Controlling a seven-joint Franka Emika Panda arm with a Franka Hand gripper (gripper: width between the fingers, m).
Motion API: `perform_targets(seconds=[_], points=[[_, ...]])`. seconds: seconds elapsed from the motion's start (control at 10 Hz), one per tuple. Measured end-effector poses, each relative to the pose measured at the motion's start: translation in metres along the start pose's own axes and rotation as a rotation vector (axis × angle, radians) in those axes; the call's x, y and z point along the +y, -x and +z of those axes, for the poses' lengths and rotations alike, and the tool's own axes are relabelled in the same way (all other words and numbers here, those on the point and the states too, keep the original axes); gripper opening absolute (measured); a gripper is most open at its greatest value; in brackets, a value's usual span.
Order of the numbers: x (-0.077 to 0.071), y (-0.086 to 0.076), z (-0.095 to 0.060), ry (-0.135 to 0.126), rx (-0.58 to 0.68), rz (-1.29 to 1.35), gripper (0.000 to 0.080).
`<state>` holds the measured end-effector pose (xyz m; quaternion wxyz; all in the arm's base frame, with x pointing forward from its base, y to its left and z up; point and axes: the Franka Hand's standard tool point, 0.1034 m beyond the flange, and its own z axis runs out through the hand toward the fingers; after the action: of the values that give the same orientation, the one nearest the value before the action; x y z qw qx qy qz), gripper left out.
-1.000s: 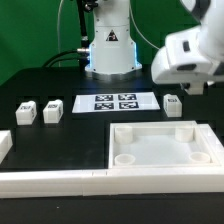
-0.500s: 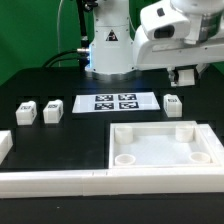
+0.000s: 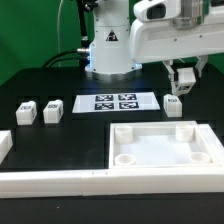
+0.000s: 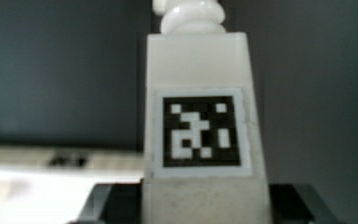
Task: Assemble one leg
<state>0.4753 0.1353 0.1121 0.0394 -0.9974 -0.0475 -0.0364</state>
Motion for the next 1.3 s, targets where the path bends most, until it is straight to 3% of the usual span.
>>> perform_targets(seconds=[0.3, 0.4, 0.8, 0.9, 1.3], points=[[-0.017, -0.036, -0.021, -0.03, 0.266, -0.022, 0.0294], [-0.015, -0.039, -0.025, -0.03, 0.342, -0.049, 0.0294], [0.047, -0.08, -0.039, 0.045, 0.389, -0.196, 0.0294], [0.059, -0.095, -0.042, 0.054, 0.399, -0.199, 0.0294], [0.063, -0.102, -0.041, 0.065, 0.465, -0.2, 0.0294]])
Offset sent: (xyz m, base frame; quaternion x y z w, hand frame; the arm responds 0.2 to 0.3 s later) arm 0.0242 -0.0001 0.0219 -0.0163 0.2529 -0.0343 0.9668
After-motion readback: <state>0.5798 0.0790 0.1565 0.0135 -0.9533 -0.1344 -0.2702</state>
